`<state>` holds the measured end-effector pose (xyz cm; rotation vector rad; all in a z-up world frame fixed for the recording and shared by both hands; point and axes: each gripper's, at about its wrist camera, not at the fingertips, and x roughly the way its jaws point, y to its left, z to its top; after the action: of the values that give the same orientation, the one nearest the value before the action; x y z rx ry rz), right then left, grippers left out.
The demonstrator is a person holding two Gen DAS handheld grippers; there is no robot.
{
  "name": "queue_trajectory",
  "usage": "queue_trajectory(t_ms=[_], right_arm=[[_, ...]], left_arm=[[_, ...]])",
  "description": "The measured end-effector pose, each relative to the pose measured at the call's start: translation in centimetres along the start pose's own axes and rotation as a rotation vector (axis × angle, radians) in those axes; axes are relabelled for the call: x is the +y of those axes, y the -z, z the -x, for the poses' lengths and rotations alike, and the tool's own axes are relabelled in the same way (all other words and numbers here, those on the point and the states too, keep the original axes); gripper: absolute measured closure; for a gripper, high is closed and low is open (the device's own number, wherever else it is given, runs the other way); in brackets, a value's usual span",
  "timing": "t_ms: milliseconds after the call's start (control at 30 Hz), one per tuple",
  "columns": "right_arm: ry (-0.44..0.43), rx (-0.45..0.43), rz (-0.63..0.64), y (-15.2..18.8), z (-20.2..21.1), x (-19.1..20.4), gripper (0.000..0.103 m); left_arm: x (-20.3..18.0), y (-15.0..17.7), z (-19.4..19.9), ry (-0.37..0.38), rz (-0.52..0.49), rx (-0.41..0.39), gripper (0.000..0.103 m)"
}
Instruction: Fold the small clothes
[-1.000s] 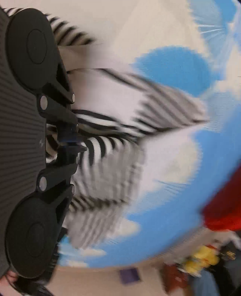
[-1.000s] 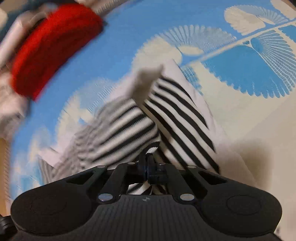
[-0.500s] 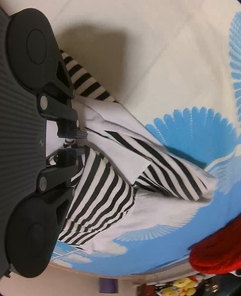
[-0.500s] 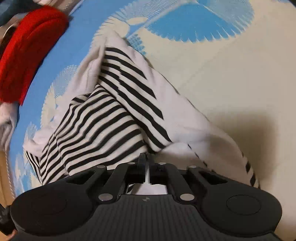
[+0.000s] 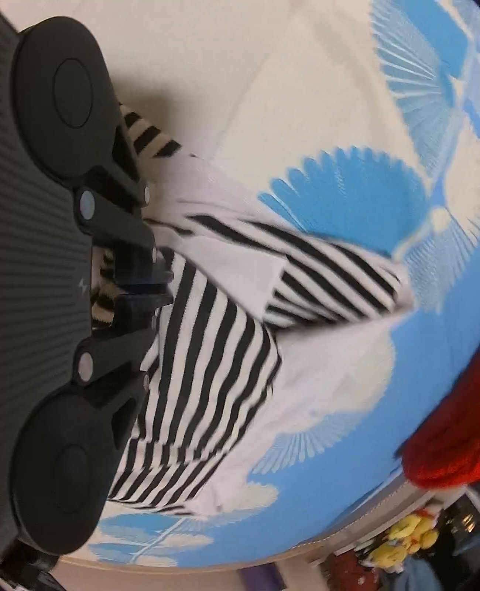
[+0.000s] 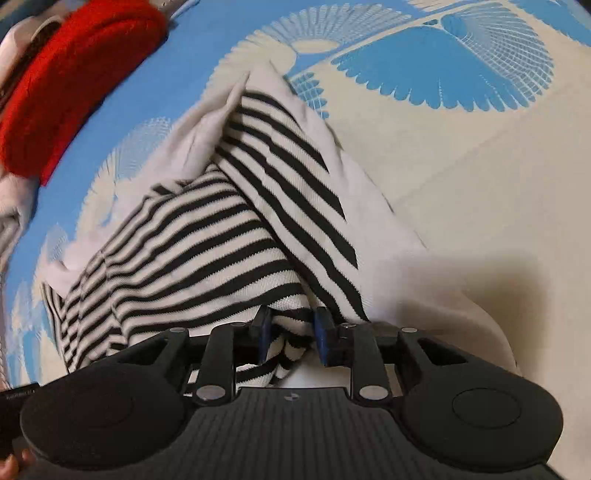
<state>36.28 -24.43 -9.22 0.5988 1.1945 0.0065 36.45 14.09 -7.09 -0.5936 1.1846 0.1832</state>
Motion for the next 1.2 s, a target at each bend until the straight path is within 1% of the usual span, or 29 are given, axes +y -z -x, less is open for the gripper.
queue_trajectory(t_ms=[33,67,100,133,167,200,233,267,300,333,400,433,500,567,600,633,667,700,767,800,867,933,1000,1033,1067,1100,1133,1200], right_arm=[[-0.015,-0.034,0.025,-0.2,0.8,0.5,0.076],[-0.03,-0.075,0.062,-0.3,1.6,0.9,0.075],[-0.037,-0.121,0.106,-0.2,2.2,1.4,0.073],[-0.031,-0.148,0.153,-0.1,2.3,1.7,0.067],[0.006,-0.129,0.196,0.1,1.6,1.6,0.065],[0.069,-0.07,0.208,0.4,0.4,1.0,0.065],[0.095,-0.032,0.174,0.4,-0.3,0.1,0.067],[0.071,-0.052,0.119,0.4,0.5,-0.5,0.068],[0.065,-0.064,0.096,0.2,1.8,-0.5,0.067],[0.056,-0.107,0.109,0.1,3.7,0.0,0.065],[0.025,-0.257,0.201,0.4,8.8,1.6,0.065],[0.016,-0.324,0.248,0.7,11.7,2.3,0.065],[-0.014,-0.42,0.273,1.3,16.7,2.7,0.065],[-0.067,-0.494,0.285,2.6,21.3,1.9,0.063],[-0.084,-0.53,0.303,3.8,23.4,1.4,0.062],[-0.092,-0.56,0.323,5.1,25.1,0.8,0.058],[-0.097,-0.594,0.358,7.5,27.1,-0.6,0.054],[-0.097,-0.594,0.358,7.5,27.1,-0.6,0.053],[-0.093,-0.621,0.393,10.7,28.3,-3.0,0.053],[-0.088,-0.617,0.393,12.1,27.8,-4.2,0.053],[-0.072,-0.571,0.363,14.1,27.1,-6.6,0.053],[-0.063,-0.536,0.318,16.3,26.2,-8.7,0.053],[-0.06,-0.516,0.277,18.3,25.2,-10.7,0.053],[-0.055,-0.506,0.265,19.0,24.4,-11.5,0.053],[-0.034,-0.487,0.264,19.5,23.6,-12.4,0.053],[-0.001,-0.451,0.263,19.8,23.0,-12.5,0.053],[0.014,-0.421,0.251,20.2,22.7,-12.6,0.053],[0.0,-0.395,0.235,20.3,22.1,-12.7,0.053]], left_arm=[[-0.7,-0.1,0.8,0.015,-0.027,-0.026,0.088],[-1.3,-0.1,1.4,0.042,-0.054,-0.063,0.079],[-1.8,0.0,1.9,0.068,-0.085,-0.097,0.075],[-1.8,0.3,1.7,0.065,-0.105,-0.095,0.072],[-2.0,0.6,1.0,0.037,-0.119,-0.067,0.072],[-1.7,1.1,-0.2,-0.003,-0.13,-0.009,0.073],[-1.4,1.5,-1.0,-0.021,-0.145,0.04,0.075],[-1.6,1.8,-0.3,-0.033,-0.158,0.032,0.075],[-2.2,1.7,0.8,-0.044,-0.173,0.02,0.074],[-3.4,1.8,3.1,-0.01,-0.218,-0.026,0.074],[-5.1,2.3,8.4,0.101,-0.317,-0.175,0.063],[-5.6,3.0,11.5,0.132,-0.359,-0.264,0.056],[-6.1,4.5,15.5,0.114,-0.405,-0.373,0.054],[-5.6,6.5,18.7,0.108,-0.422,-0.429,0.054],[-5.0,7.8,20.2,0.126,-0.425,-0.444,0.054],[-4.4,9.4,21.3,0.141,-0.431,-0.449,0.054],[-3.8,10.8,22.2,0.147,-0.444,-0.451,0.054],[-3.1,12.8,23.1,0.14,-0.469,-0.46,0.054],[-1.4,16.4,23.9,0.116,-0.516,-0.481,0.054],[-0.5,18.0,24.0,0.105,-0.533,-0.482,0.054],[1.7,21.0,24.0,0.1,-0.537,-0.459,0.055],[4.2,23.7,22.9,0.104,-0.519,-0.44,0.057],[6.3,25.5,21.4,0.094,-0.485,-0.419,0.06],[7.2,26.2,20.5,0.076,-0.469,-0.396,0.062],[7.8,26.6,19.9,0.05,-0.446,-0.368,0.062],[8.4,26.6,19.2,0.032,-0.397,-0.33,0.062],[9.0,26.4,18.7,0.047,-0.354,-0.307,0.062],[9.7,25.6,17.8,0.066,-0.299,-0.267,0.06]])
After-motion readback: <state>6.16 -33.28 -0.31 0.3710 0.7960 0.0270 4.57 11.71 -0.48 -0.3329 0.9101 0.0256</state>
